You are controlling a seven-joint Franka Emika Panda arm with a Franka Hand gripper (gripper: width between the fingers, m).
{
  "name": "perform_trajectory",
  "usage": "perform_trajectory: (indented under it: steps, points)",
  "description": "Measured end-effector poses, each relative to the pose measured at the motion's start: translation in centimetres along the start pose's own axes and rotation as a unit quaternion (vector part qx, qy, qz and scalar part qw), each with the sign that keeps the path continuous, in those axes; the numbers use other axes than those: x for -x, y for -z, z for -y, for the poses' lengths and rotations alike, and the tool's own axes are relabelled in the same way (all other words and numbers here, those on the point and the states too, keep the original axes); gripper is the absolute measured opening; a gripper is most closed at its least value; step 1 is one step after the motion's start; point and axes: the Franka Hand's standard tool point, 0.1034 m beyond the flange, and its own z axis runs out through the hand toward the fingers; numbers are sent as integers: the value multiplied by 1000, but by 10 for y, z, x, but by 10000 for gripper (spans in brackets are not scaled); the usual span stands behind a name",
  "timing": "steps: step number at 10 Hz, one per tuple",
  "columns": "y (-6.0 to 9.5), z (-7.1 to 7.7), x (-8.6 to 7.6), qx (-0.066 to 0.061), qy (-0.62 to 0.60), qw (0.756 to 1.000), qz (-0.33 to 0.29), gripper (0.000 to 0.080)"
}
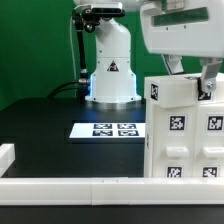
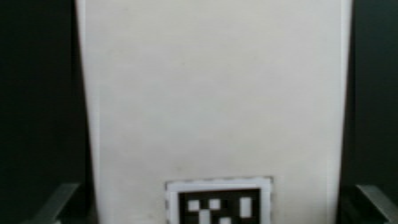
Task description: Assemble cabinet
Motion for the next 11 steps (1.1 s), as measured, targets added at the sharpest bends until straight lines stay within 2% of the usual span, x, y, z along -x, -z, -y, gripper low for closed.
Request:
perform_trajectory:
  steps: [5,7,8,10,11]
  points:
    - [1,6,3,-24,-181,983,0,553]
    - [0,6,3,-23,-176,984,0,553]
    - [-1,6,3,-23,-174,985,0,627]
    - [0,6,4,-23,-171,985,0,643]
    - [7,5,6,-26,-162,986,1,648]
